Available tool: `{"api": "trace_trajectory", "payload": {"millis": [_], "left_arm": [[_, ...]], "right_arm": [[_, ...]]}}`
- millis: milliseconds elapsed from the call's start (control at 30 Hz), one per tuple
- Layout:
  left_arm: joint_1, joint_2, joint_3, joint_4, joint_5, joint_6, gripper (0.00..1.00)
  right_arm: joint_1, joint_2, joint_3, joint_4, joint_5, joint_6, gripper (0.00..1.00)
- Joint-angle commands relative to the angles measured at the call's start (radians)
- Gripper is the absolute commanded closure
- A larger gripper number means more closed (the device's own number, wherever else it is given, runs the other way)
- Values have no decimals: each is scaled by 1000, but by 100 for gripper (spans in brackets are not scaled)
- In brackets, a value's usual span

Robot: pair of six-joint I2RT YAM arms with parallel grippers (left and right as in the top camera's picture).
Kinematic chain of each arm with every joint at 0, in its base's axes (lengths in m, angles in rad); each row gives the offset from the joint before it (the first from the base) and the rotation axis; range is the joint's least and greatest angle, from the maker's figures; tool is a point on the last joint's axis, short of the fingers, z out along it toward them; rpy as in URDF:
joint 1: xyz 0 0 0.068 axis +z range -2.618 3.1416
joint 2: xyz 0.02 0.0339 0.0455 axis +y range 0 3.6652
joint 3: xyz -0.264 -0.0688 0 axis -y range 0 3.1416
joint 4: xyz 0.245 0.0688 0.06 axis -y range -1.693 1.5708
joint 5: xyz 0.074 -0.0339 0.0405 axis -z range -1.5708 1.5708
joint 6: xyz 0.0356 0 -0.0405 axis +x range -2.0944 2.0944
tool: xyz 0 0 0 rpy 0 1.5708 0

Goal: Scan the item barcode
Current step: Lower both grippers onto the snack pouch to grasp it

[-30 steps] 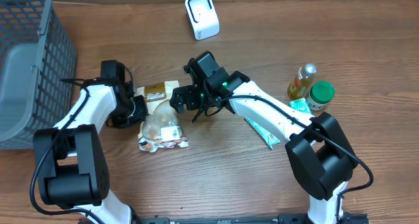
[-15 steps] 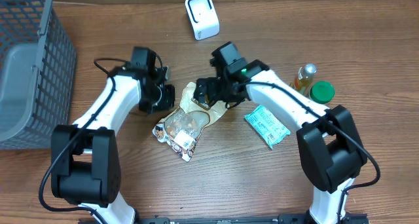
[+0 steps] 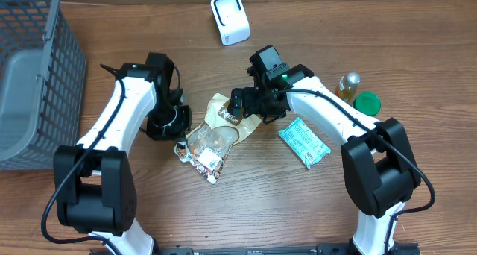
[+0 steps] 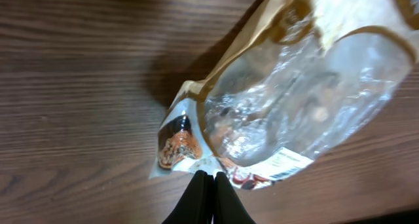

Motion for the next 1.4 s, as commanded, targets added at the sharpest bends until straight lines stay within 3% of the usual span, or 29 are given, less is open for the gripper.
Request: {"api": "trace_trajectory", "payload": {"millis": [0,1367], "left_arm": [[2,9,-39,23,-21,4,96],[1,9,-140,158,-74,-23,96]], "right_arm": [[5,5,-5,3,-8,-5,0],[7,5,-7,-24,-7,-6,0]]}}
